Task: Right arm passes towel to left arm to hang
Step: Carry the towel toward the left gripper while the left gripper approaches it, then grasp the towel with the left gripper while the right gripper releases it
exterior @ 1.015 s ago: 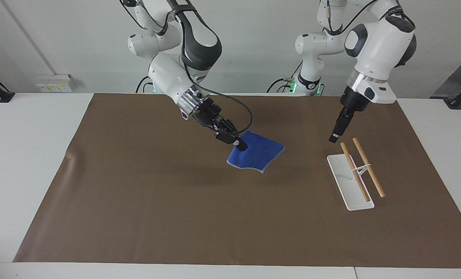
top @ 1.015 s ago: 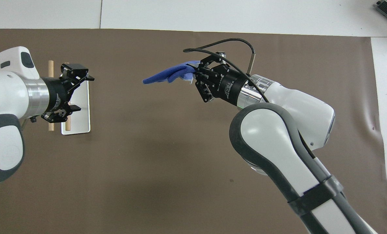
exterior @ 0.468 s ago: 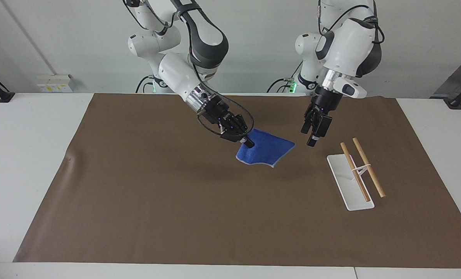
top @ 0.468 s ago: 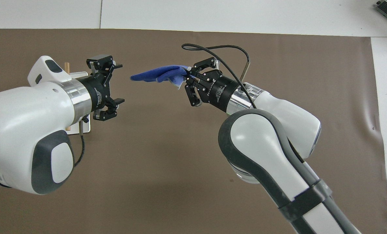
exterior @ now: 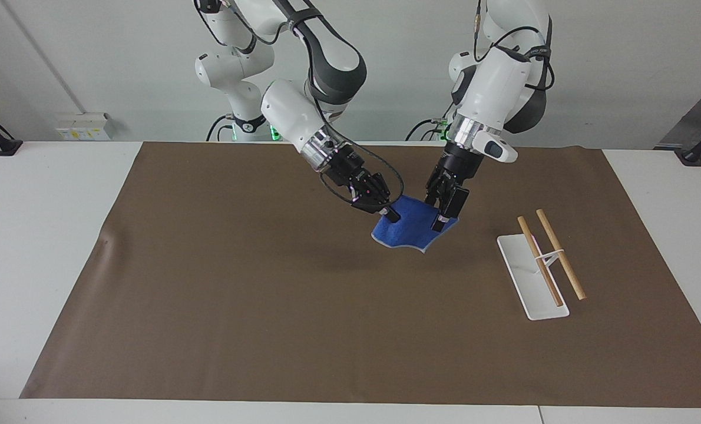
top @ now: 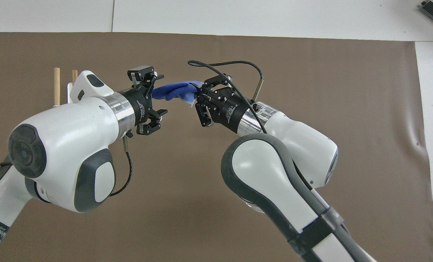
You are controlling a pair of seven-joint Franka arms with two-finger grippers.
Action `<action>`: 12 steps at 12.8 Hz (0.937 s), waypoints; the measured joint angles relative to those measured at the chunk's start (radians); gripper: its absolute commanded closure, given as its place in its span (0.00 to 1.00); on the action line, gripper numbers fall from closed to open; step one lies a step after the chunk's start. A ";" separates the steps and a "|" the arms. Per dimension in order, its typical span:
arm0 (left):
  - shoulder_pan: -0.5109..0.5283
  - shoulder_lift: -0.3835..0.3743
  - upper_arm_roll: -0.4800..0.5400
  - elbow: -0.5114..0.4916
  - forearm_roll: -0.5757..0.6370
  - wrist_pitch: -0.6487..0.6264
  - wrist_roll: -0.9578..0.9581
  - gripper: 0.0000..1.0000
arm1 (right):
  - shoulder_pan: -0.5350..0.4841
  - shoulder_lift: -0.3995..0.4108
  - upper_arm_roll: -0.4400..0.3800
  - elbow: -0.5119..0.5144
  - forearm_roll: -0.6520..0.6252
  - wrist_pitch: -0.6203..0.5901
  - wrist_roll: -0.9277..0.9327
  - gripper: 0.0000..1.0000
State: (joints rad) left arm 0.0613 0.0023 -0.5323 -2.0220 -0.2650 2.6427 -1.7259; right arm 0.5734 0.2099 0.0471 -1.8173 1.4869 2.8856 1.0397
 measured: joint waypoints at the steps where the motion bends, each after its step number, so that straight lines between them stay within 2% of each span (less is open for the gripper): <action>1: 0.004 0.001 0.000 0.000 0.000 0.000 0.024 0.50 | 0.000 0.000 0.000 0.000 0.000 0.000 0.000 1.00; 4: 0.036 0.004 0.000 -0.001 0.000 -0.001 0.185 0.93 | 0.000 0.000 0.000 0.000 0.000 0.000 0.000 1.00; 5: 0.044 0.007 0.000 -0.002 0.000 -0.001 0.212 1.00 | 0.000 0.000 0.000 0.000 0.000 0.000 0.000 1.00; 9: 0.061 0.010 -0.001 -0.009 0.000 -0.001 0.235 1.00 | 0.000 0.004 0.000 0.000 0.000 0.000 0.000 1.00; 10: 0.063 0.010 -0.001 -0.010 0.000 -0.001 0.235 1.00 | 0.000 0.006 0.000 0.000 0.000 0.000 -0.001 0.83; 11: 0.065 0.010 -0.001 -0.010 0.000 -0.001 0.235 1.00 | 0.000 0.006 0.000 0.000 0.000 0.000 -0.001 0.04; 12: 0.066 0.010 0.001 -0.010 0.000 -0.001 0.235 1.00 | 0.000 0.007 0.000 0.000 0.000 0.000 -0.006 0.00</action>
State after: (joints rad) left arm 0.1274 0.0123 -0.5317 -2.0319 -0.2650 2.6417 -1.4909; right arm 0.5735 0.2170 0.0471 -1.8172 1.4869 2.8857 1.0340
